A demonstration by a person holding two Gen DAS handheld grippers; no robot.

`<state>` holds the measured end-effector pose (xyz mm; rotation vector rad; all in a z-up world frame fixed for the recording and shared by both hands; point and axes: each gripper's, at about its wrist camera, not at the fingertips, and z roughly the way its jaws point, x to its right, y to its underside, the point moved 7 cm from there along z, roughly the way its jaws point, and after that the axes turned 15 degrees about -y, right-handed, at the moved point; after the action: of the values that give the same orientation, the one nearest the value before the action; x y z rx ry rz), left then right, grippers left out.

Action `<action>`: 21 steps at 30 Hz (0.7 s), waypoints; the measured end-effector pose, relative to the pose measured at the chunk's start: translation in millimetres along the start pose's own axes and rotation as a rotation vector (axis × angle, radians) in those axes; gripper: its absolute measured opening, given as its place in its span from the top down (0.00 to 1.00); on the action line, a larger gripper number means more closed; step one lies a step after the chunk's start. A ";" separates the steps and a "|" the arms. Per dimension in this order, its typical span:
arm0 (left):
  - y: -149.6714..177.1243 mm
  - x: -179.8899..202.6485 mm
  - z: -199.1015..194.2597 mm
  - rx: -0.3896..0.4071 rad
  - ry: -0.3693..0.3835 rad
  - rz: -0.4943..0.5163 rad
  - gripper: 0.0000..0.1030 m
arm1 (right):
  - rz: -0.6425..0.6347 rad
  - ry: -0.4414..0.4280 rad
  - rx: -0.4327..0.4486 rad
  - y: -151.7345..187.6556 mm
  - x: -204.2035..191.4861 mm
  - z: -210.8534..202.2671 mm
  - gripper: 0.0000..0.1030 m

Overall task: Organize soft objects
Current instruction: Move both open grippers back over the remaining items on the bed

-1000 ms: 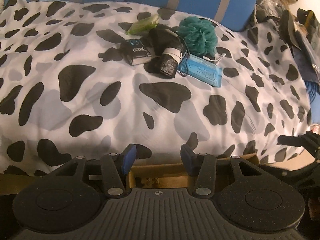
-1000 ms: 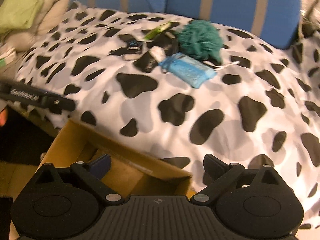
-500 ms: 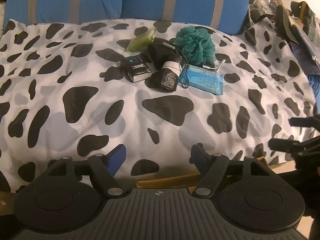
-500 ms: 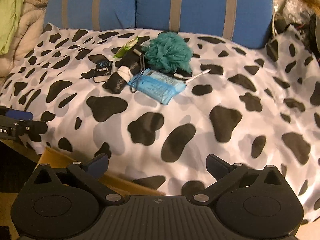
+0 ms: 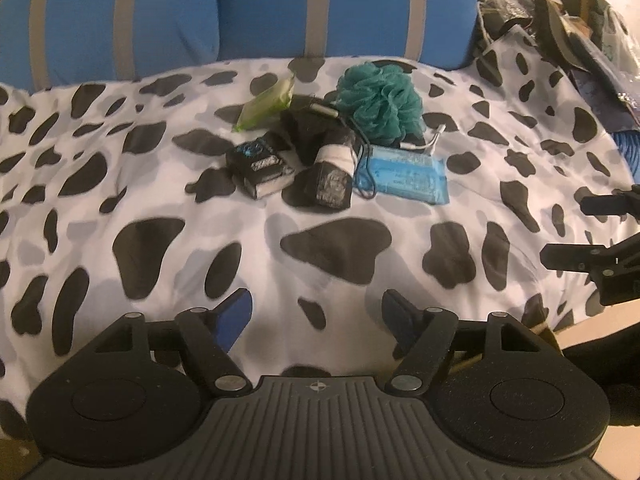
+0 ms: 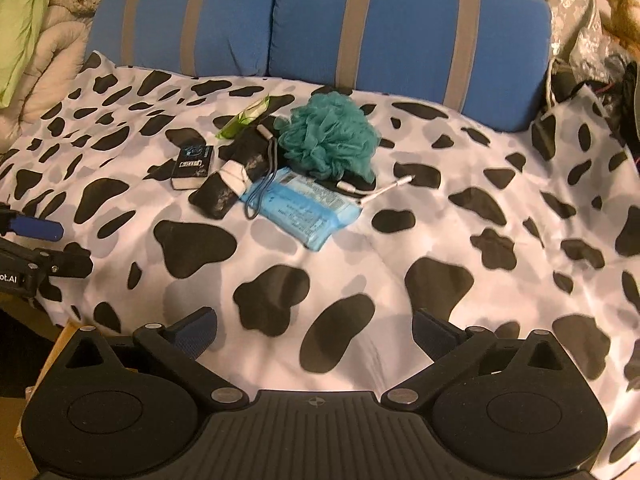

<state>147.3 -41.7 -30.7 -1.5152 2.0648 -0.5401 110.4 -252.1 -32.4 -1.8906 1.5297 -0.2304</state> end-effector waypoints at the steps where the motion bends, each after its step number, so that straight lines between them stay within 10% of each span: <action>1: -2.6 -0.2 2.2 0.005 0.003 0.000 0.31 | -0.006 -0.004 0.004 -1.8 0.5 0.6 0.00; 21: -47.1 14.0 45.7 0.048 0.082 0.079 0.31 | -0.070 -0.069 0.006 -36.6 13.9 31.0 0.00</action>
<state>207.4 -69.7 -41.1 -1.3991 2.1484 -0.6261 160.1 -249.9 -37.4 -1.9301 1.4172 -0.1991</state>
